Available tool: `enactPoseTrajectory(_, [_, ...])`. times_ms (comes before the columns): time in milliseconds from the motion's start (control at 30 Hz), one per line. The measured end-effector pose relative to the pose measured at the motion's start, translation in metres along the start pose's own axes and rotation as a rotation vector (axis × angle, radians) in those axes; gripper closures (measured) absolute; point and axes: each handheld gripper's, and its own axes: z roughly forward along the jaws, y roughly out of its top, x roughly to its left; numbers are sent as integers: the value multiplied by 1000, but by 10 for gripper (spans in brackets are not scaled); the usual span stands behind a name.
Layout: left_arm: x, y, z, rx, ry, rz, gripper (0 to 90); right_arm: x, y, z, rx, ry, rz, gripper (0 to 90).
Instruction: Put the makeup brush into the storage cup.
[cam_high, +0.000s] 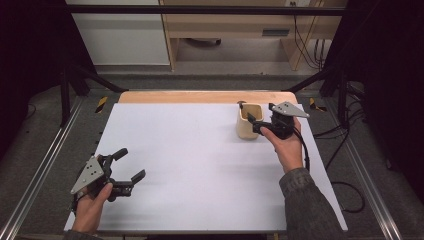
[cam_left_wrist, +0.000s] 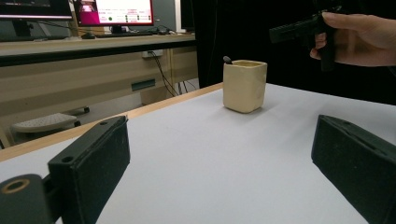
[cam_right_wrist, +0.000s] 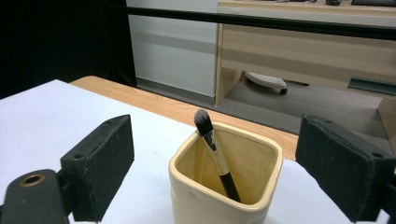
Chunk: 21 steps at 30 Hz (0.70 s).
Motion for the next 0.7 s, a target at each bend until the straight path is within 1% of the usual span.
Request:
enactPoseTrajectory(100, [0, 0, 0, 0, 0, -1, 42, 1, 0, -1, 5, -7, -3, 102])
enactPoseTrajectory(133, [0, 0, 0, 0, 0, 0, 42, 1, -1, -1, 4, -6, -10, 95])
enactPoseTrajectory(233, [0, 0, 0, 7, 1, 6, 42, 2, -1, -3, 3, 2, -10, 86])
enactPoseTrajectory(400, [0, 0, 0, 6, 0, 4, 42, 6, 0, -7, 9, 7, -20, 85])
enactPoseTrajectory(500, [0, 0, 0, 4, 1, 3, 42, 8, 0, -10, -5, 11, -29, 88])
enactPoseTrajectory(700, [0, -1, 0, 7, 1, 4, 42, 9, -1, -16, -35, 11, -15, 98])
